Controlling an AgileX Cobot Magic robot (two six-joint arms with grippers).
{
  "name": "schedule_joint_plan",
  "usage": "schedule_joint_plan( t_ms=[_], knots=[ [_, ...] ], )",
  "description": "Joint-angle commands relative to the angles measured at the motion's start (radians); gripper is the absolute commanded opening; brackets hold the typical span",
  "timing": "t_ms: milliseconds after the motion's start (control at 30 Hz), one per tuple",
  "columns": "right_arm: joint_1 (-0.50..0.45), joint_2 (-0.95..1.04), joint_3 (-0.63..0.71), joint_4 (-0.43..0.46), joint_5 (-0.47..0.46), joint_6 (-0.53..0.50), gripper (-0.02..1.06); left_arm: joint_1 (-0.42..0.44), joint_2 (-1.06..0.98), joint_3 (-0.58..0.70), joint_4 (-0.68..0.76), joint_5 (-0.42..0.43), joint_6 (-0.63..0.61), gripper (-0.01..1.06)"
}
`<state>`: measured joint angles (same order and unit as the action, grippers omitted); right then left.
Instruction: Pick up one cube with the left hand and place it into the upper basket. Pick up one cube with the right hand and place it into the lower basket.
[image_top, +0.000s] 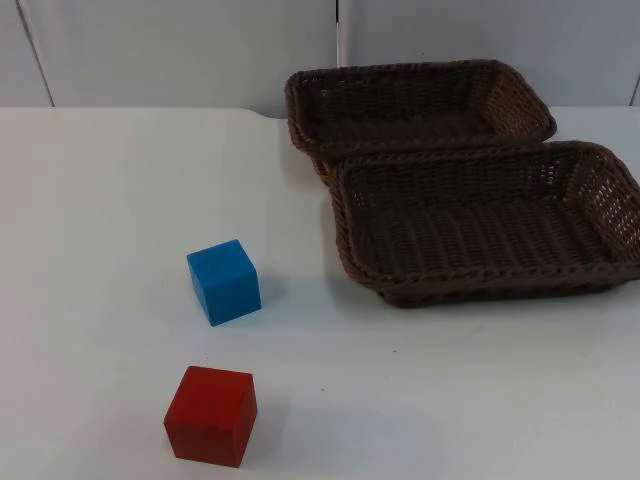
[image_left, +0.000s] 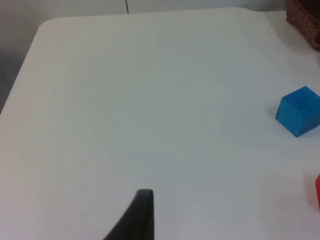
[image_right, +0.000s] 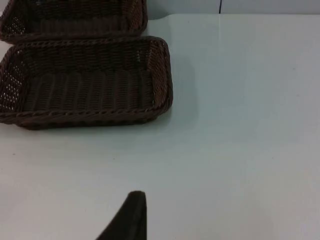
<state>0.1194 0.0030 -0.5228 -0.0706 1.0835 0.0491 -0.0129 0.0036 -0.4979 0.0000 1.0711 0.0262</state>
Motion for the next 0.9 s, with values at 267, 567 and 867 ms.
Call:
schedule_joint_plan(
  t_ms=[267,567,867],
  knots=[
    [-0.007,-0.003,0.007,0.021,-0.007,-0.005,1.05,0.004,-0.004,0.004,-0.007,0.004,-0.001,1.05],
    [-0.007,-0.003,0.007,0.021,-0.007,-0.005,1.05,0.004,-0.004,0.004,-0.007,0.004,-0.001,1.05],
    [-0.007,-0.003,0.007,0.021,-0.007,-0.005,1.05,0.004,-0.004,0.004,-0.007,0.004,-0.001,1.05]
  ],
)
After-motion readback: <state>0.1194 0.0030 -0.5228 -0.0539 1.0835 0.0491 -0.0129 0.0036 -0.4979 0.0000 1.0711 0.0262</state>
